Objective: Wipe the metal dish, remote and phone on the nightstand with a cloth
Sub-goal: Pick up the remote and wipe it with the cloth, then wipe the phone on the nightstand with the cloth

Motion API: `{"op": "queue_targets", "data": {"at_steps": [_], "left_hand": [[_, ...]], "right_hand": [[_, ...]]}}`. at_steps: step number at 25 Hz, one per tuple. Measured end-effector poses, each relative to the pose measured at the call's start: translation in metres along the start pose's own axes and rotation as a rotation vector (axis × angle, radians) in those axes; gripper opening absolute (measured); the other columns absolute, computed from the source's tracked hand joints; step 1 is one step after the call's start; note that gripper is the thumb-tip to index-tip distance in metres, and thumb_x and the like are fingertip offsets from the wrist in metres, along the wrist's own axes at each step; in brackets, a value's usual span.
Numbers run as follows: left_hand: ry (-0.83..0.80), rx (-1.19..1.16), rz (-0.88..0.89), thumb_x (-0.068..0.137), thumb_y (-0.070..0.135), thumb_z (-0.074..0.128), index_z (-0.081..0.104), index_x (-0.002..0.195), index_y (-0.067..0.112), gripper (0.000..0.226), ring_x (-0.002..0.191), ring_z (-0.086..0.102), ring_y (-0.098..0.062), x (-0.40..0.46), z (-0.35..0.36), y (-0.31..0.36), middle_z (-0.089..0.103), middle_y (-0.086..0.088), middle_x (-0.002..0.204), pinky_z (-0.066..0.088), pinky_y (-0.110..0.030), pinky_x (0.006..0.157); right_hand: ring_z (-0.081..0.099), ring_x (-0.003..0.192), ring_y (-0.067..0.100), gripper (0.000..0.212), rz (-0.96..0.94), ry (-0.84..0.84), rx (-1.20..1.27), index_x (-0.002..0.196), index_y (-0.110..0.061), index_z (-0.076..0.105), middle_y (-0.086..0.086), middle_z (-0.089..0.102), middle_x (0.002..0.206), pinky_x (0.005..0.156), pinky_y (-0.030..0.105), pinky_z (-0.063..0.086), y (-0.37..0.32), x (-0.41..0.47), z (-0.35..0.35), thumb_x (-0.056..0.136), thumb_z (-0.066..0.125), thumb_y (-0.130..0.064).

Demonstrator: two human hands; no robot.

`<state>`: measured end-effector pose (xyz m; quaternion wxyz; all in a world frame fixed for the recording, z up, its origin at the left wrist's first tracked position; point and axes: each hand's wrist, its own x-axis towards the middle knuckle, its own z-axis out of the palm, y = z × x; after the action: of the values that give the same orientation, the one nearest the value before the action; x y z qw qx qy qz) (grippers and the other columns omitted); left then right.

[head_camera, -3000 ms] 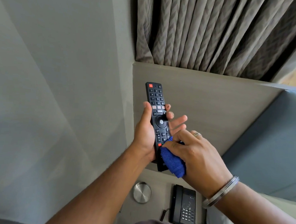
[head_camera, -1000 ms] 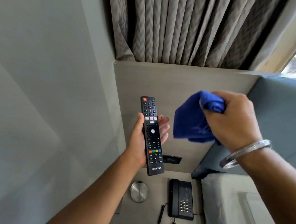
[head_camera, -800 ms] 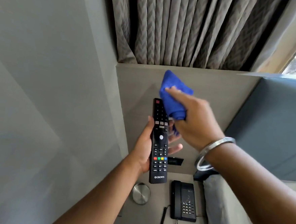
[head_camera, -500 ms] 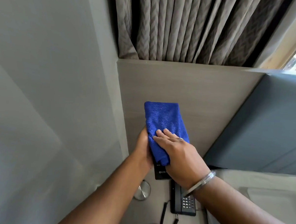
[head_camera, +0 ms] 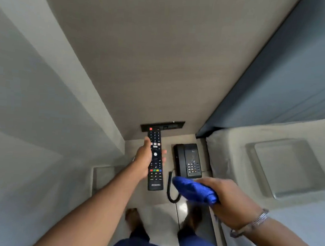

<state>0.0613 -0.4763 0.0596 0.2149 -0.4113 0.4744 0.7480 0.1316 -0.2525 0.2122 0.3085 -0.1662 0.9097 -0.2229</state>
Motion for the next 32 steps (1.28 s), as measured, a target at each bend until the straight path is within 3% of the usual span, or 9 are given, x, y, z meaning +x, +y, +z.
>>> {"op": "queue_targets", "data": {"at_steps": [5, 9, 13, 17, 22, 25, 27, 30, 32], "left_hand": [[0.207, 0.228, 0.100, 0.097, 0.042, 0.060, 0.056, 0.080, 0.010, 0.037, 0.044, 0.063, -0.026, 0.113, 0.003, -0.090, 0.056, -0.009, 0.060, 0.056, -0.039, 0.049], [0.396, 0.551, 0.233, 0.097, 0.038, 0.060, 0.056, 0.098, 0.004, 0.034, 0.084, 0.067, -0.036, 0.212, 0.023, -0.134, 0.069, -0.016, 0.091, 0.053, -0.041, 0.076], [0.456, 0.684, 0.362, 0.099, 0.033, 0.056, 0.051, 0.109, 0.002, 0.033, 0.091, 0.065, -0.035, 0.287, 0.030, -0.164, 0.067, -0.013, 0.098, 0.045, -0.029, 0.072], [0.560, 0.821, 0.416, 0.100, 0.039, 0.051, 0.051, 0.111, 0.001, 0.039, 0.096, 0.065, -0.038, 0.325, 0.028, -0.185, 0.068, -0.021, 0.107, 0.051, -0.048, 0.082], [0.753, 1.086, 0.553, 0.096, 0.043, 0.055, 0.058, 0.110, 0.002, 0.044, 0.098, 0.062, -0.040, 0.336, 0.031, -0.202, 0.066, -0.021, 0.107, 0.047, -0.046, 0.078], [0.783, 1.087, 0.541, 0.093, 0.047, 0.056, 0.055, 0.123, 0.004, 0.052, 0.107, 0.057, -0.040, 0.333, 0.025, -0.200, 0.062, -0.020, 0.116, 0.045, -0.046, 0.084], [0.823, 1.098, 0.631, 0.092, 0.051, 0.054, 0.052, 0.130, 0.008, 0.058, 0.113, 0.054, -0.036, 0.326, 0.031, -0.196, 0.058, -0.018, 0.124, 0.042, -0.045, 0.090], [0.606, 1.093, 1.045, 0.094, 0.043, 0.050, 0.053, 0.129, 0.011, 0.047, 0.114, 0.054, -0.027, 0.324, 0.062, -0.176, 0.061, -0.013, 0.123, 0.040, -0.042, 0.096], [0.368, 1.088, 1.117, 0.096, 0.039, 0.046, 0.055, 0.128, 0.010, 0.044, 0.112, 0.058, -0.025, 0.332, 0.087, -0.159, 0.064, -0.010, 0.120, 0.043, -0.042, 0.098]], "right_hand": [[0.059, 0.063, -0.004, 0.034, 0.197, -0.081, 0.043, 0.101, -0.027, 0.070, -0.009, 0.068, 0.078, 0.058, 0.008, 0.041, 0.118, 0.055, 0.033, 0.081, 0.054, -0.005], [0.053, 0.046, -0.007, 0.041, 0.165, 0.071, 0.105, 0.109, -0.024, 0.070, -0.001, 0.071, 0.079, 0.055, 0.011, 0.049, 0.194, 0.127, 0.067, 0.080, 0.058, 0.003], [0.066, 0.088, 0.024, 0.048, 0.091, 0.263, 0.013, 0.126, -0.026, 0.060, 0.006, 0.070, 0.109, 0.080, 0.037, 0.055, 0.254, 0.223, 0.091, 0.085, 0.058, -0.001], [0.061, 0.109, 0.034, 0.050, -0.024, 0.339, -0.114, 0.130, -0.021, 0.057, 0.010, 0.066, 0.124, 0.089, 0.046, 0.052, 0.284, 0.291, 0.114, 0.083, 0.057, -0.005], [0.033, 0.139, 0.035, 0.063, 0.005, 0.053, -0.320, 0.144, -0.022, 0.035, 0.008, 0.030, 0.156, 0.106, 0.050, 0.038, 0.305, 0.303, 0.174, 0.084, 0.055, -0.012], [0.014, 0.146, 0.032, 0.077, -0.019, -0.115, -0.429, 0.149, -0.023, 0.016, 0.006, 0.010, 0.161, 0.116, 0.048, 0.021, 0.314, 0.279, 0.213, 0.085, 0.054, -0.042], [0.012, 0.146, 0.031, 0.083, -0.085, -0.060, -0.415, 0.149, -0.022, 0.016, 0.008, 0.011, 0.161, 0.117, 0.053, 0.014, 0.318, 0.263, 0.225, 0.082, 0.042, -0.063], [0.027, 0.141, 0.034, 0.068, -0.130, 0.242, -0.248, 0.145, -0.017, 0.029, 0.014, 0.031, 0.154, 0.113, 0.057, 0.024, 0.323, 0.279, 0.221, 0.087, 0.041, -0.049], [0.021, 0.143, 0.036, 0.070, -0.034, 0.300, -0.249, 0.147, -0.014, 0.020, 0.019, 0.023, 0.156, 0.114, 0.052, 0.020, 0.322, 0.312, 0.215, 0.088, 0.043, -0.043]]}}
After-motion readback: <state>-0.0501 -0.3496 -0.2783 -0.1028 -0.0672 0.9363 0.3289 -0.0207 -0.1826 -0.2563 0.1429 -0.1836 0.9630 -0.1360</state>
